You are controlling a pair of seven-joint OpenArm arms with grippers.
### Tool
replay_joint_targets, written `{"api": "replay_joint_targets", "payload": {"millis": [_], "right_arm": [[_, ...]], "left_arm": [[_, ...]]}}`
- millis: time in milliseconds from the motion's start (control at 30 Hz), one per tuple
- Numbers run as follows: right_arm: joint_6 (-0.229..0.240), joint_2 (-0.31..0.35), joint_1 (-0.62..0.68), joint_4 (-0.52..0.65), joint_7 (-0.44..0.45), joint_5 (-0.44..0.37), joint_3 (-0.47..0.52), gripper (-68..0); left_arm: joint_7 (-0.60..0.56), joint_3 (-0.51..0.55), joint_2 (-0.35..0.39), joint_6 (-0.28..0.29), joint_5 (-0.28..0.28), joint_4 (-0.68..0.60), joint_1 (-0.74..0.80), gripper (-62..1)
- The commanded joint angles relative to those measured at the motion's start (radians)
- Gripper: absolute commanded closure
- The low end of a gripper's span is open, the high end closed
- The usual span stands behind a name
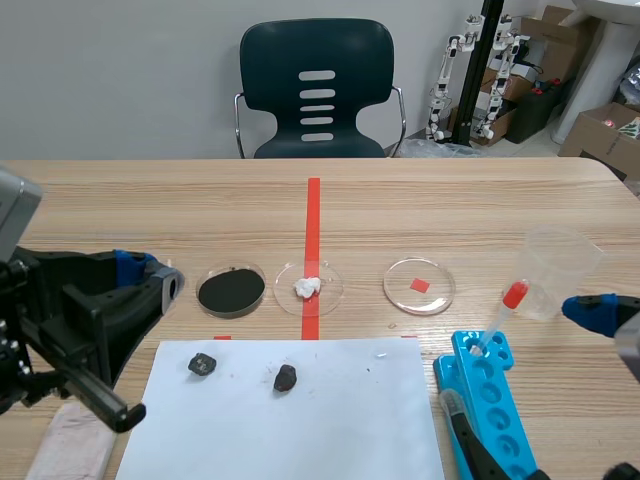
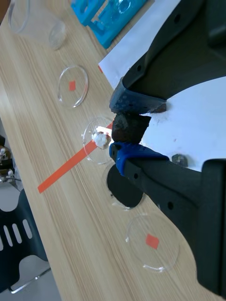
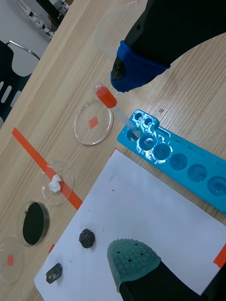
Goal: Rub the mineral on the streak plate
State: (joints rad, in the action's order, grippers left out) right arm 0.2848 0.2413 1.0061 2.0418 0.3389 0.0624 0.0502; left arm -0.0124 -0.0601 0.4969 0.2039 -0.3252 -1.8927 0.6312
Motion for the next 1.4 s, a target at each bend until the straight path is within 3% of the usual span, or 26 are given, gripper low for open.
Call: {"api": "replay_joint_targets", "payload": {"millis": [0,100,233,1367], "right_arm": [[-0.003,0.008,-0.006,0.012,0.015,-0.01,0.003,-67.9],[-0.003,0.008,-0.006,0.012,0.015,-0.01,0.003,-67.9],[-0.003,0.008,-0.006,0.012,0.015,-0.01,0.003,-67.9],[-0.003,0.008,-0.006,0.012,0.015,-0.01,0.003,-67.9]], "left_arm": [[-0.053,0.003,0.003,0.002,0.026,-0.014,0.024,-11.3],[-0.121,0.003,0.003,0.002,0.084,-0.014,0.06,-11.3],[-0.135,0.003,0.003,0.002,0.103,-0.014,0.072,-11.3],[-0.134,0.003,0.003,0.002,0.106,-0.014,0.074,-11.3]]}}
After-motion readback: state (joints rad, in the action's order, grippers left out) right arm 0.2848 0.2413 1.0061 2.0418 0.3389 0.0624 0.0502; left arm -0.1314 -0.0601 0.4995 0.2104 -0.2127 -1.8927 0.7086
